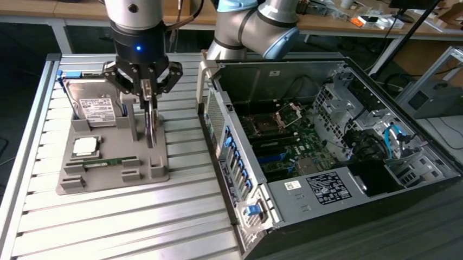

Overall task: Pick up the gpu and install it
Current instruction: 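Pick up the gpu and move the gpu toward the slot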

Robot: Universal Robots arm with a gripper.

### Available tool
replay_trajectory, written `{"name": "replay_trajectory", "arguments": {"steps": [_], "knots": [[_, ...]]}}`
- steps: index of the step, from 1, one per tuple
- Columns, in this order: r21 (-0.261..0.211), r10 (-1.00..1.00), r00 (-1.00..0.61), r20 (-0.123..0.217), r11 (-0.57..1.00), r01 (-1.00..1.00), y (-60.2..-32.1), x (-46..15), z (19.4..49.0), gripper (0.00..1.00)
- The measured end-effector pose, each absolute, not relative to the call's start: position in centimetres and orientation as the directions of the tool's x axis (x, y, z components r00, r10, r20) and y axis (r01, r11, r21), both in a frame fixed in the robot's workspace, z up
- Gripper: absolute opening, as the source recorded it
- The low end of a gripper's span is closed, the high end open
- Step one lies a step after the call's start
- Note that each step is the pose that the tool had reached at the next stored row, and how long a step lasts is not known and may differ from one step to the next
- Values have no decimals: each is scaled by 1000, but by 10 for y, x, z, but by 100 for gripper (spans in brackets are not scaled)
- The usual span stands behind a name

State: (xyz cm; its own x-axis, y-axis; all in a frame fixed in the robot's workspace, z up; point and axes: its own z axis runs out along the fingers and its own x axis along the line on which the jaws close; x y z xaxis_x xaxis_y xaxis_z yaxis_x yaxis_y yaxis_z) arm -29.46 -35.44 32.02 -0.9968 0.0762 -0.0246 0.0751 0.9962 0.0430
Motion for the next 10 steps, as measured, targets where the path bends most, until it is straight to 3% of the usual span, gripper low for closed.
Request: {"name": "replay_trajectory", "arguments": {"steps": [10], "knots": [[43, 76, -997, -25, 996, 75, -354, -295, 328, 27]]}}
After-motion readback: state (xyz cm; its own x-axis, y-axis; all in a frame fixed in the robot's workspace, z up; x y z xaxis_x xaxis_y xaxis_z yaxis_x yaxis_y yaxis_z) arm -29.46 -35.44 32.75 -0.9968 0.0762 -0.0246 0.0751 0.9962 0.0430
